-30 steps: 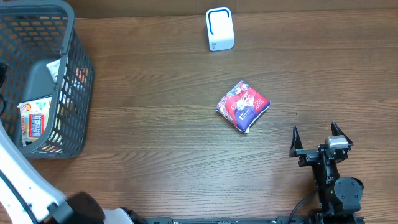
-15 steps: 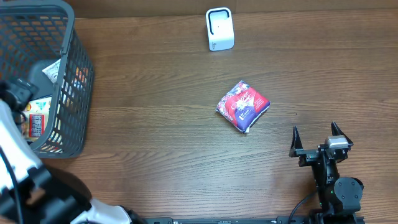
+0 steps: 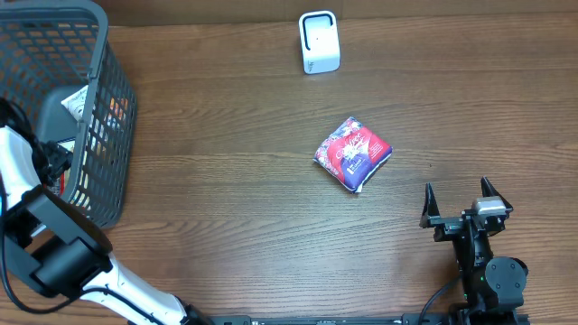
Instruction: Scan the item barcode
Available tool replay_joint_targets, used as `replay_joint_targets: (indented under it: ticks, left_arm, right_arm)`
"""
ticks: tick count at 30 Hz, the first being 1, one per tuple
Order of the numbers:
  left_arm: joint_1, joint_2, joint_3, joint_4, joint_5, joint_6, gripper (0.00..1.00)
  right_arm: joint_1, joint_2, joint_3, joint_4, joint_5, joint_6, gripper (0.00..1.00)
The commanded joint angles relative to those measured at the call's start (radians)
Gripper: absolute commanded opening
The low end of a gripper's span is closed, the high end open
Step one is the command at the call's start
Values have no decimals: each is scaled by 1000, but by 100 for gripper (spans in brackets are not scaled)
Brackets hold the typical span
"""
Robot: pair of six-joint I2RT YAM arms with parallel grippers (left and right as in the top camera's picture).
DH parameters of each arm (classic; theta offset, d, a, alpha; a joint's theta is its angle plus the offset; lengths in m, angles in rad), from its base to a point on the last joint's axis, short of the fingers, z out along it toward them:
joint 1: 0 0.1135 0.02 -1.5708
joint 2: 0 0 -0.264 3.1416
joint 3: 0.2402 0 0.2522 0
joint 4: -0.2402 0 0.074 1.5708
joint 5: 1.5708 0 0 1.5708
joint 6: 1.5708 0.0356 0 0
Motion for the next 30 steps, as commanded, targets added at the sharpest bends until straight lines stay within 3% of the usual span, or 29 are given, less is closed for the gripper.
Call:
replay_joint_targets:
  ticks: [1, 8, 13, 15, 18, 20, 22, 30]
  left_arm:
    - [1, 66, -2, 5, -88, 22, 100]
    - [9, 149, -2, 6, -50, 38, 100]
    - [8, 189, -2, 9, 126, 133, 96]
    - [6, 191, -2, 6, 164, 158, 89]
    - [6, 191, -2, -5, 213, 204, 66]
    - [6, 191, -2, -15, 225, 206, 41]
    - [6, 189, 3, -29, 224, 206, 4]
    - [7, 103, 227, -174, 231, 70, 4]
  right_arm:
    - [-5, -9, -10, 6, 2, -4, 100]
    - [-5, -9, -10, 6, 2, -4, 100]
    - [-5, -9, -10, 6, 2, -4, 100]
    - [-5, -9, -10, 6, 2, -4, 100]
    - [-5, -9, -10, 6, 2, -4, 100]
    - [-5, -9, -10, 6, 2, -4, 100]
    - [-5, -9, -10, 6, 2, -4, 100]
    - [-5, -9, -10, 6, 2, -4, 100]
